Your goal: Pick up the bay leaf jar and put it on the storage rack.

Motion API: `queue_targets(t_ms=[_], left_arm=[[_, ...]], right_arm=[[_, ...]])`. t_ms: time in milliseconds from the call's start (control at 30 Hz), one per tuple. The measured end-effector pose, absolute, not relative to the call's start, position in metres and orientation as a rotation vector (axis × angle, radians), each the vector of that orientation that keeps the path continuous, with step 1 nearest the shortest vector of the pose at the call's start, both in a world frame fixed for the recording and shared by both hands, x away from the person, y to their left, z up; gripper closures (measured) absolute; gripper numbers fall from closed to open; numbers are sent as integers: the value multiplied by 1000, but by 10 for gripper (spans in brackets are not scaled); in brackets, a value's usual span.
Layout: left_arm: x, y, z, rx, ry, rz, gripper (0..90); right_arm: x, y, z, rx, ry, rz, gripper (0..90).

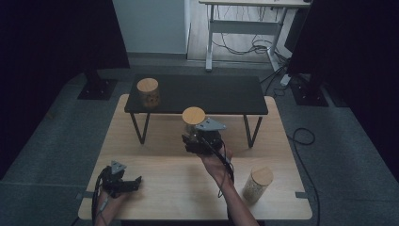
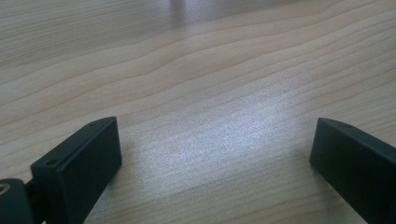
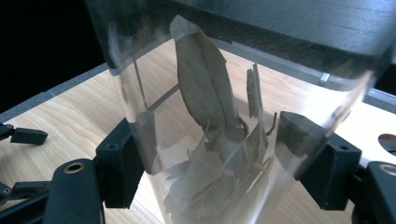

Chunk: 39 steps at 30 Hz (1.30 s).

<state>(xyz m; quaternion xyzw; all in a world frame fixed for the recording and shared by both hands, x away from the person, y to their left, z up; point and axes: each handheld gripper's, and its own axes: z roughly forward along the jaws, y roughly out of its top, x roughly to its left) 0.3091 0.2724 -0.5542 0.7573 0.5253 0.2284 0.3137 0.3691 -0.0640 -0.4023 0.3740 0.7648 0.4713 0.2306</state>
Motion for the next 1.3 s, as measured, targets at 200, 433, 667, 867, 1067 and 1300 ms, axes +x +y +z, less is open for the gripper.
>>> queue_targets(t_ms=[200, 433, 667, 867, 1067, 1300], left_arm=[[309, 272, -554, 1998, 1385, 602, 17], [309, 272, -554, 1998, 1385, 601, 17], [309, 273, -554, 1998, 1384, 600, 16], [309, 273, -554, 1998, 1383, 601, 17], [309, 273, -554, 2000, 1383, 599, 16], [309, 273, -554, 2000, 1383, 598, 16]], right_arm=[[372, -63, -400, 1030, 2104, 1299, 254], [375, -61, -396, 1029, 2105, 1297, 254], [379, -59, -392, 1028, 2109, 1294, 254], [382, -58, -389, 1032, 2119, 1295, 254], [385, -58, -387, 1042, 2121, 1293, 253], [387, -59, -381, 1048, 2118, 1292, 253]])
